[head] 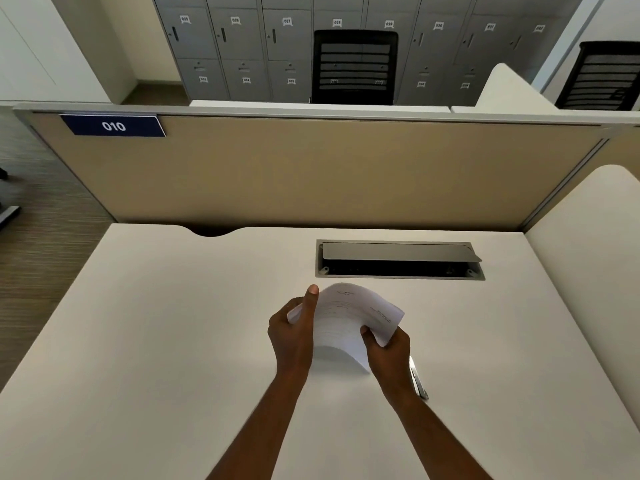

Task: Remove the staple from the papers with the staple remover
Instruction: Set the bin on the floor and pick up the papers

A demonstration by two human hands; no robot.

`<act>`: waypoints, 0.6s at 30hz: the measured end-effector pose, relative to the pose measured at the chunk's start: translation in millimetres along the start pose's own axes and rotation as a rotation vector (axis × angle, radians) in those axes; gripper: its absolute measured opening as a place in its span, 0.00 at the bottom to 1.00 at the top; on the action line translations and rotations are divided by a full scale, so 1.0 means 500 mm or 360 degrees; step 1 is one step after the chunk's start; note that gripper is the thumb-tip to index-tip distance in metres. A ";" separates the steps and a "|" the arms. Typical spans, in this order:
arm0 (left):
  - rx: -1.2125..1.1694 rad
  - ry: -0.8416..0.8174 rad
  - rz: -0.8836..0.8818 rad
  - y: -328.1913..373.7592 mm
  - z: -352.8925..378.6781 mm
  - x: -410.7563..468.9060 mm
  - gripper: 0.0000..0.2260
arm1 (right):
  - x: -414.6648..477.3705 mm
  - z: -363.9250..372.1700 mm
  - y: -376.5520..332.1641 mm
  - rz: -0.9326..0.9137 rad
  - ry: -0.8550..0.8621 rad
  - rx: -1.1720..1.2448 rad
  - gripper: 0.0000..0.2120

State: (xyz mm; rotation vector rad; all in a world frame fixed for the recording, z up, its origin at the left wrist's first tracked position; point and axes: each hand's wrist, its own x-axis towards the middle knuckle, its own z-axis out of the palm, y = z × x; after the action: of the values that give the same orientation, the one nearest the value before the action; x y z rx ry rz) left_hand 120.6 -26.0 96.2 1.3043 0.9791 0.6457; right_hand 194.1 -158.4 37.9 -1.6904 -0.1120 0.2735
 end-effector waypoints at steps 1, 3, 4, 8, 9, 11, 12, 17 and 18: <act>-0.0017 0.0017 -0.0034 -0.004 0.000 0.001 0.21 | -0.001 0.001 0.002 0.0023 0.0004 0.0006 0.13; -0.0065 0.0039 -0.0082 -0.010 0.000 0.001 0.22 | -0.004 0.001 0.003 0.0057 0.0029 0.0015 0.14; -0.0077 0.0031 -0.0057 -0.011 0.000 0.001 0.22 | -0.004 0.002 0.002 0.0061 0.0039 0.0016 0.15; -0.0065 -0.0041 0.0062 -0.010 0.002 -0.001 0.19 | 0.000 0.000 -0.001 0.0047 0.0022 0.0015 0.15; -0.0077 -0.0039 0.0067 -0.011 0.003 0.000 0.19 | 0.000 0.000 0.001 0.0053 0.0018 0.0020 0.14; -0.0085 -0.0012 0.0080 -0.014 0.005 0.002 0.21 | -0.001 0.001 0.004 0.0064 0.0013 0.0021 0.15; -0.0085 0.0007 0.0093 -0.013 0.007 0.003 0.21 | -0.001 0.002 0.005 0.0064 0.0019 0.0019 0.15; -0.0030 0.0051 0.0173 -0.014 0.008 0.013 0.24 | 0.002 0.003 0.005 0.0043 0.0009 0.0011 0.16; -0.0011 0.0049 0.0180 -0.014 0.008 0.014 0.24 | 0.002 0.003 0.005 0.0035 0.0005 0.0007 0.17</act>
State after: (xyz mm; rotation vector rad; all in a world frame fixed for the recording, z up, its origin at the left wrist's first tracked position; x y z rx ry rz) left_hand 126.5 -23.3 87.8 1.3539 0.9324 0.7572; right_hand 194.7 -157.2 35.3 -1.6883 -0.0903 0.2873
